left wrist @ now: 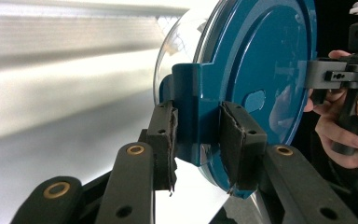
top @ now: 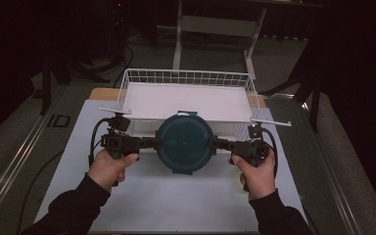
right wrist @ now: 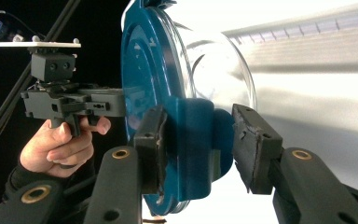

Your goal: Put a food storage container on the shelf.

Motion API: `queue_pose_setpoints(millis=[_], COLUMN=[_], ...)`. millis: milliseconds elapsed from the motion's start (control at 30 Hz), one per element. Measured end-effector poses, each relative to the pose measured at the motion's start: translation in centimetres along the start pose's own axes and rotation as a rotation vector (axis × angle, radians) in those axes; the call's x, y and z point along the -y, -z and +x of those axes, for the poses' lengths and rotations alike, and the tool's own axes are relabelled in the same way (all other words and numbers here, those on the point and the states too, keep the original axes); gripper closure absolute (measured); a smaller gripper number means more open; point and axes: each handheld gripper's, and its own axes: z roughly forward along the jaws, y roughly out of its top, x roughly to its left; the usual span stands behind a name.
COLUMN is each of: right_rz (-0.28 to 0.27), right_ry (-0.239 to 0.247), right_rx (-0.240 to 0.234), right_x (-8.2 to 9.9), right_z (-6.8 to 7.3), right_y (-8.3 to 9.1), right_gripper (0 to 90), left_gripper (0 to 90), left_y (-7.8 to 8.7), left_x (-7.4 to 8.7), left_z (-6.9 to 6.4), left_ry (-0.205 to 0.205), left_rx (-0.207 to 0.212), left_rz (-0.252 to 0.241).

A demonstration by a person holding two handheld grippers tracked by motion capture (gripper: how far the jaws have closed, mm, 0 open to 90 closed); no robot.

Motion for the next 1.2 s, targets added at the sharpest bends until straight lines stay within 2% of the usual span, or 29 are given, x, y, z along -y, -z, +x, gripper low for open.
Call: queue_pose_setpoints(millis=[33, 100, 333, 500, 767, 967, 1200], right_rz=[-0.011, -0.016, -0.017, -0.015, -0.024, -0.026, -0.040], right_ry=[0.009, 0.018, 0.017, 0.010, -0.004, -0.036, -0.052], right_rx=[0.003, 0.013, 0.023, 0.019, 0.015, 0.008, 0.004], right_x=[-0.8, -1.4, -3.2, -4.9, -6.9, -7.8, -8.5], right_z=[0.2, 0.3, 0.0, -0.4, -0.7, -1.6, -2.1], right_y=[0.1, 0.1, -0.1, -0.3, -0.4, -0.6, -0.5], right_gripper=[57.0, 57.0, 56.9, 56.8, 56.6, 56.4, 56.3], left_gripper=[66.4, 66.2, 66.0, 66.0, 65.7, 65.2, 64.5], left_y=[0.0, -0.1, -0.5, -0.7, -0.8, -1.1, -1.4], left_x=[-0.8, -1.5, -3.0, -4.8, -6.8, -7.7, -8.4], left_z=[0.0, 0.0, 0.1, 0.2, -0.2, -0.5, -0.6], left_ry=[-0.006, -0.006, 0.005, 0.005, 0.006, 0.002, 0.003], left_rx=[0.003, -0.005, -0.012, -0.025, -0.050, -0.074, -0.067], left_rz=[-0.001, -0.008, -0.013, -0.004, -0.013, -0.015, -0.029])
